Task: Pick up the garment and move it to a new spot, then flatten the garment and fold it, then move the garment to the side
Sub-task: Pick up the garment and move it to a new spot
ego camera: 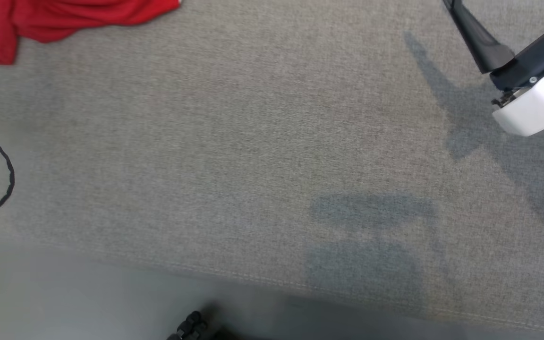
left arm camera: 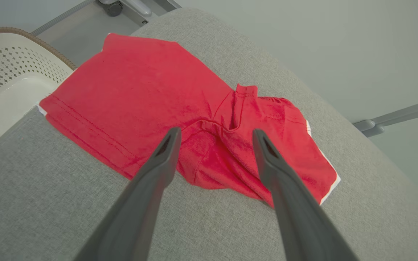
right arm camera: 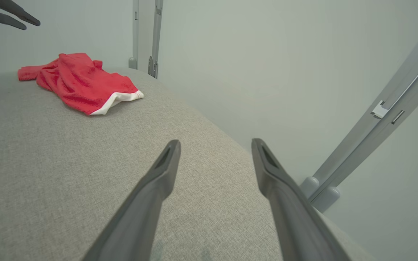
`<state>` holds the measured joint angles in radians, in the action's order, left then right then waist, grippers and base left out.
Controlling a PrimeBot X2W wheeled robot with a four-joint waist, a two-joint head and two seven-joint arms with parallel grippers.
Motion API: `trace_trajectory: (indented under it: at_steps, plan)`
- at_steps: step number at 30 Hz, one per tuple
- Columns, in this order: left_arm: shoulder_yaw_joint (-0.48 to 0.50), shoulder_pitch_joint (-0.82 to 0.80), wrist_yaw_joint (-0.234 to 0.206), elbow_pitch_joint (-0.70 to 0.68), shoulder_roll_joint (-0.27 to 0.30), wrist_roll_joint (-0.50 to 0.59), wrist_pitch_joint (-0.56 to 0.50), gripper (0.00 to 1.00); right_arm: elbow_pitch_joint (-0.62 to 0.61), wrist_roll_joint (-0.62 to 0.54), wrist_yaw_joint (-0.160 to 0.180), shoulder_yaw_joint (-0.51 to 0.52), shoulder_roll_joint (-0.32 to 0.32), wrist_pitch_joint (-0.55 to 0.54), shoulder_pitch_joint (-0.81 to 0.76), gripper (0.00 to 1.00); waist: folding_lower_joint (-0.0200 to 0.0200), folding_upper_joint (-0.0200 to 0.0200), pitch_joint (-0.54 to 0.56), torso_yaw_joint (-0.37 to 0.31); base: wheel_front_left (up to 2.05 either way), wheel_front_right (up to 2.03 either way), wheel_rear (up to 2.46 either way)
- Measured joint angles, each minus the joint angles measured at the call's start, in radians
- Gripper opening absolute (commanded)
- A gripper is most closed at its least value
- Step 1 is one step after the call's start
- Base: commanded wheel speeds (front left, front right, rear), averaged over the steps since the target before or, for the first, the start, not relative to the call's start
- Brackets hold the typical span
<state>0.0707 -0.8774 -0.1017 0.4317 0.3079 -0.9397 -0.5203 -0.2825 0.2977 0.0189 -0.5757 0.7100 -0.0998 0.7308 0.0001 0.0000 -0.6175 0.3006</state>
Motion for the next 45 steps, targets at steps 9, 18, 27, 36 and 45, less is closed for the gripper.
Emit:
trace_trajectory:
  at_steps: [9, 18, 27, 36, 45]
  plan:
    - [0.030, -0.100, -0.006, 0.046, 0.001, -0.010, -0.002, 1.00, -0.068, -0.013, 0.000, 0.055, 0.044, -0.041, 0.068, 1.00, 0.0000, 0.0000, -0.134, -0.049, 0.00, 0.00, 0.00]
    - [0.029, -0.184, -0.013, 0.081, 0.021, -0.006, -0.011, 0.45, -0.149, -0.037, 0.001, 0.108, 0.073, -0.072, 0.157, 1.00, 0.0001, 0.0000, -0.267, -0.078, 0.00, 0.00, 0.00]
    - [0.027, -0.257, -0.011, 0.110, 0.055, 0.021, 0.026, 0.00, -0.120, -0.070, 0.020, 0.121, 0.081, -0.048, 0.166, 1.00, 0.0000, 0.0001, -0.349, -0.098, 0.00, 0.00, 0.00]
    - [-0.041, -0.269, 0.131, 0.101, -0.044, 0.007, 0.056, 0.00, -0.056, -0.077, 0.029, 0.099, 0.060, 0.023, 0.125, 1.00, 0.0001, 0.0000, -0.294, -0.082, 0.00, 0.00, 0.00]
    - [-0.188, -0.205, 0.234, 0.006, -0.146, -0.006, 0.027, 0.00, 0.008, -0.074, 0.044, 0.067, 0.000, 0.096, 0.074, 1.00, 0.0000, 0.0000, -0.198, -0.072, 0.00, 0.00, 0.00]
